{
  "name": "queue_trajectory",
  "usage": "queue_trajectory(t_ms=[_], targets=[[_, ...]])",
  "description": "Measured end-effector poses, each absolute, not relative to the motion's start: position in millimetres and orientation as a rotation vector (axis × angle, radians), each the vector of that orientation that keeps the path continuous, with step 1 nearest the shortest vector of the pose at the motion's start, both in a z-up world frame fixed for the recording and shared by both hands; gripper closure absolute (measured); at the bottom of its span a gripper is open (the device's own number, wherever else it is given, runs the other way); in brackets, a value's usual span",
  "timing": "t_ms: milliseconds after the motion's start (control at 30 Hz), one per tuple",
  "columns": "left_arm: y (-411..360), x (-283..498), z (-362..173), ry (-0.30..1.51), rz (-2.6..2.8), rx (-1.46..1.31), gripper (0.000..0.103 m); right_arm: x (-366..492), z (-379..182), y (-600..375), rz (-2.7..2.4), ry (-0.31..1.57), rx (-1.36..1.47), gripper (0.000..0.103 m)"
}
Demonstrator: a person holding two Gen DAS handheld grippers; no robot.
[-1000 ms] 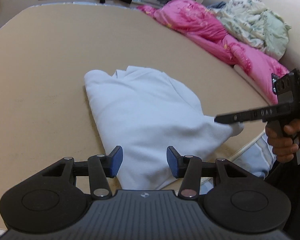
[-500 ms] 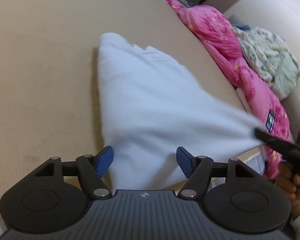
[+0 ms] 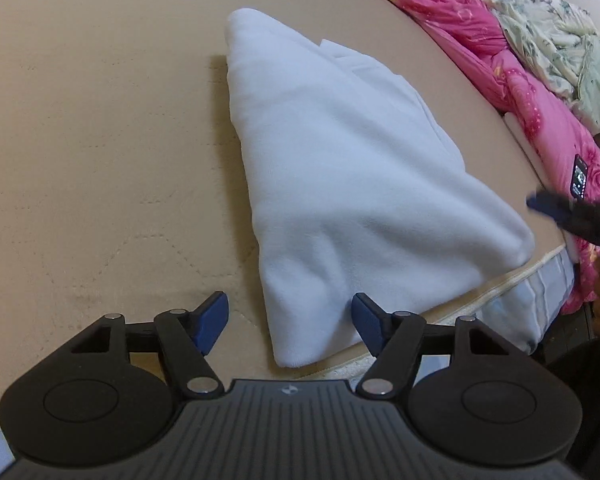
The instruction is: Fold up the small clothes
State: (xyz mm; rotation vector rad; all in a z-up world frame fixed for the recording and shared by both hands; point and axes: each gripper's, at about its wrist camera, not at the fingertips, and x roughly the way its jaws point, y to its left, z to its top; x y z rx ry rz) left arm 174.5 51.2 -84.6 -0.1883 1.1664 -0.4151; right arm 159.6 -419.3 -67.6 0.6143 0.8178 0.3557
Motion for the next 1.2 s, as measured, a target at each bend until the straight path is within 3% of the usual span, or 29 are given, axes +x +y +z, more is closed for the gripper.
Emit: queue_trajectory(t_ms=[100, 333, 467, 533, 567, 667, 733, 867, 933, 1033, 1067, 1200], targets=[[64, 178, -74, 1.116, -0.424, -0.257, 0.03, 178, -71, -424, 0.295, 0.792, 0.678, 0.071], [83, 186, -60, 1.01, -0.406, -0.413, 0.029, 234, -91, -383, 0.265, 0.888, 0.654, 0.053], [71, 190, -67, 1.033, -0.388, -0.361, 0.029, 259, -114, -369, 0.207, 0.972, 0.663, 0.053], [68, 190, -71, 1.037, -0.388, -0.341, 0.029, 264, -118, -365, 0.211, 0.966, 0.672, 0.076], [65, 190, -72, 1.036, -0.388, -0.332, 0.029, 265, -114, -363, 0.223, 0.93, 0.675, 0.098], [53, 191, -75, 1.032, -0.392, -0.274, 0.029, 254, -84, -372, 0.29, 0.686, 0.733, 0.1], [40, 190, -82, 1.068, -0.393, -0.192, 0.027, 245, -70, -382, 0.275, 0.561, 0.723, 0.1], [21, 188, -91, 1.087, -0.398, -0.045, 0.027, 258, -94, -370, 0.075, 0.767, 0.497, 0.099], [16, 186, -92, 1.086, -0.411, -0.005, 0.026, 256, -97, -365, 0.037, 0.784, 0.445, 0.096], [19, 185, -91, 1.095, -0.413, -0.014, 0.026, 245, -85, -363, -0.011, 0.732, 0.414, 0.088], [21, 184, -91, 1.096, -0.411, -0.021, 0.026, 240, -79, -364, -0.023, 0.709, 0.406, 0.08], [21, 187, -86, 1.088, -0.405, -0.028, 0.026, 211, -55, -360, 0.134, 0.656, 0.417, 0.076]])
